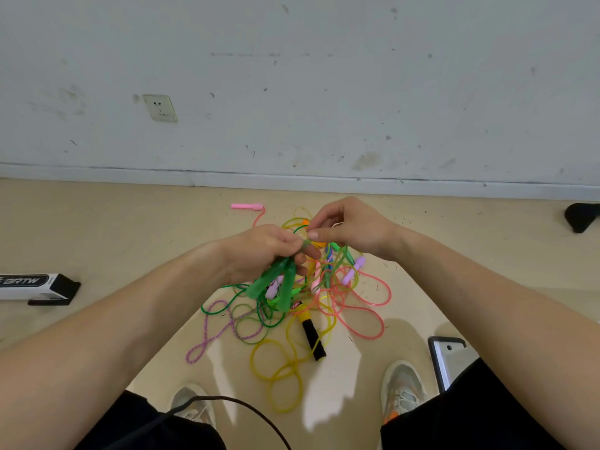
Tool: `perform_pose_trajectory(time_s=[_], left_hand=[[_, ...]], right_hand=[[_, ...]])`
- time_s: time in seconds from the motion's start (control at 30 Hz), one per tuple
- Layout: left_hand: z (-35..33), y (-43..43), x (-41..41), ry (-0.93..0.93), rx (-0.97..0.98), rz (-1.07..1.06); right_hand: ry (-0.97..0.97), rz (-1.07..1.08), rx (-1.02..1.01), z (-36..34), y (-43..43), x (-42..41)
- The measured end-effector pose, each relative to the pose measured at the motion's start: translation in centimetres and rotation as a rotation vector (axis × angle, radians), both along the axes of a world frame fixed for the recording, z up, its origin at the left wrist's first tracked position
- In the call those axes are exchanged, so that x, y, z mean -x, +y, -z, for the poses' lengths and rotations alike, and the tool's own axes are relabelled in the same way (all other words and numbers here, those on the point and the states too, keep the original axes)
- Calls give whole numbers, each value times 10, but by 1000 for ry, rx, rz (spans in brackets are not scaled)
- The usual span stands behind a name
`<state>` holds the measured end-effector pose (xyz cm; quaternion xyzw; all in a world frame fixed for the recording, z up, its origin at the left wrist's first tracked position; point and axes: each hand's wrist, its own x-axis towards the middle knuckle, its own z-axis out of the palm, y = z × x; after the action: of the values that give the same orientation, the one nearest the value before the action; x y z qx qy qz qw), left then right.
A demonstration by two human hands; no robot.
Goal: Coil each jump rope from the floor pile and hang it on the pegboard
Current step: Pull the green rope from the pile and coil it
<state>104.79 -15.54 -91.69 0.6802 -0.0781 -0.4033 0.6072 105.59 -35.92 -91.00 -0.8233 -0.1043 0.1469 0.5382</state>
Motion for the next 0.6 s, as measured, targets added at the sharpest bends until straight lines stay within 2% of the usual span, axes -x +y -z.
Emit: perform_pose_trajectory(time_s=[0.2, 0.27, 0.43, 0.6], left_hand=[[-10, -6, 7, -46, 80, 109], [-13, -6, 6, -65, 120, 80], [-14, -12, 5, -219, 154, -314], [-12, -20, 3, -135, 158, -613]], right_hand=[[96, 81, -255, 0, -1, 2], [134, 103, -279, 2, -1, 4], [197, 171, -234, 5, 11, 8], [241, 164, -134, 9, 23, 12]])
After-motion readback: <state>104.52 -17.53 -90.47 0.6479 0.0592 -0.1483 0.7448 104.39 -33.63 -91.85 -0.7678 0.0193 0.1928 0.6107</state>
